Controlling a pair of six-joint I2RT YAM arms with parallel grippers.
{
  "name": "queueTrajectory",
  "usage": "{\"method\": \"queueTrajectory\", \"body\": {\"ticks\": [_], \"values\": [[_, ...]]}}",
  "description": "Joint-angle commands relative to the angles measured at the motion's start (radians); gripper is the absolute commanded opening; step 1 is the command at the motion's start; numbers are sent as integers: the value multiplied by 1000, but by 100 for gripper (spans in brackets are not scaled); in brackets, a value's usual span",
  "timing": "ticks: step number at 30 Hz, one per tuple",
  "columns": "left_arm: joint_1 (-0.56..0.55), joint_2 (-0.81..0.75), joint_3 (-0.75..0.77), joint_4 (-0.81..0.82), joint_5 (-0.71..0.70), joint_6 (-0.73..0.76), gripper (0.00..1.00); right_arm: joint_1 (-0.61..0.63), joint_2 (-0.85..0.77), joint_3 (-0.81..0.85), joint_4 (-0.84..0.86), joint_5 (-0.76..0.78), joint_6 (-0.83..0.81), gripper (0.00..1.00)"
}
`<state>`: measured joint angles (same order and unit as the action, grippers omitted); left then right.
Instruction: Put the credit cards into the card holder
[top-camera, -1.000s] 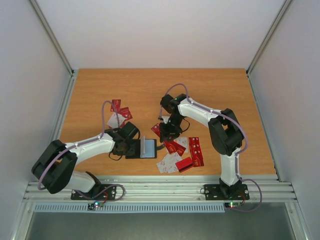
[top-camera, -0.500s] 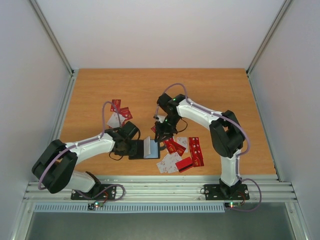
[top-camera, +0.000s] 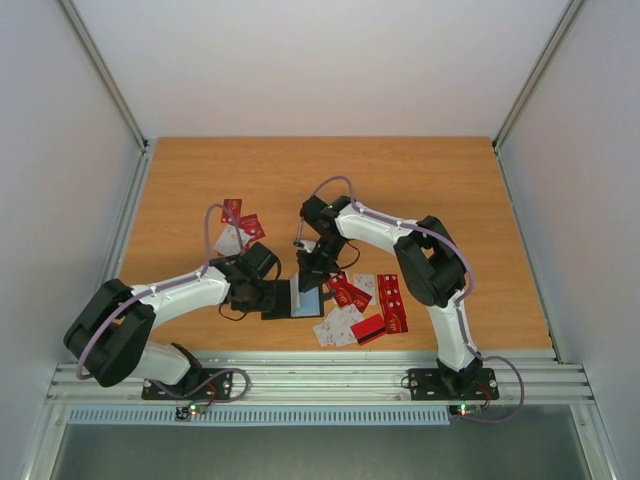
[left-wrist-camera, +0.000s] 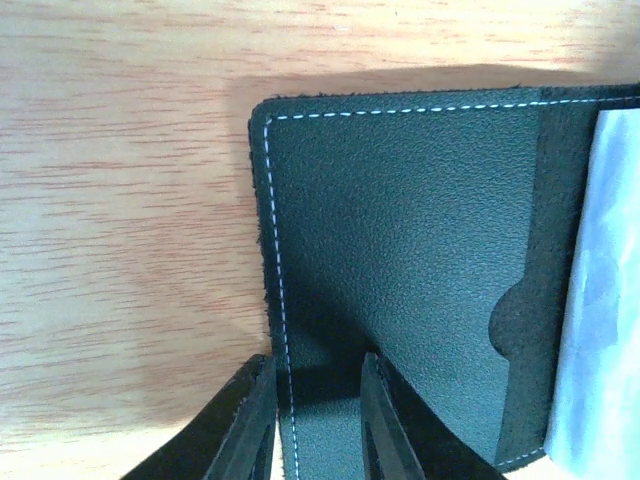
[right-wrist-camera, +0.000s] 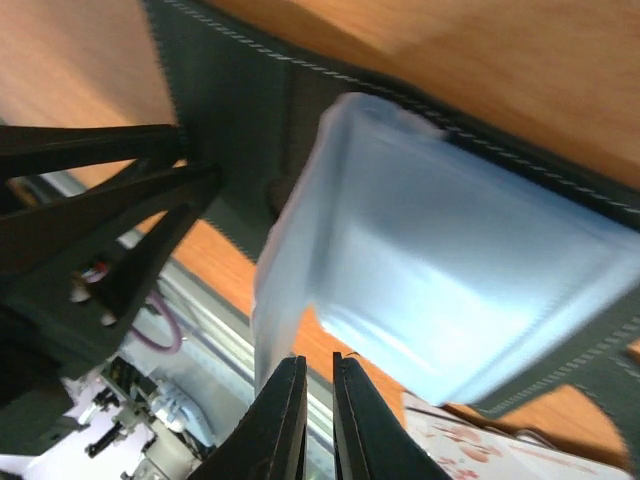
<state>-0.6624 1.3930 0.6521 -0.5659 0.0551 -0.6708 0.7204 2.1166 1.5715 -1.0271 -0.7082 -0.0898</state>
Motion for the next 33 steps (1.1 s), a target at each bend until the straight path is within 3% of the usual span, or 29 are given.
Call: {"method": "queueTrajectory", "body": {"ticks": [1,8,19,25,33], "values": [[-2,-2,-5,17,29,1,27,31,13,39,27,-93,-17,10],[-2,-62,11,-37,37,5,30,42,81,90,28,-97,-8,10],[-3,-300,74,-247,11,24,43,42,210,236,-16,-99,9,13],[-3,-357,39,-104,211,108,47,42,239,258,-24,-76,24,14],[-2,-209,20,110,367,105,47,41,218,289,-54,-65,8,14]]}}
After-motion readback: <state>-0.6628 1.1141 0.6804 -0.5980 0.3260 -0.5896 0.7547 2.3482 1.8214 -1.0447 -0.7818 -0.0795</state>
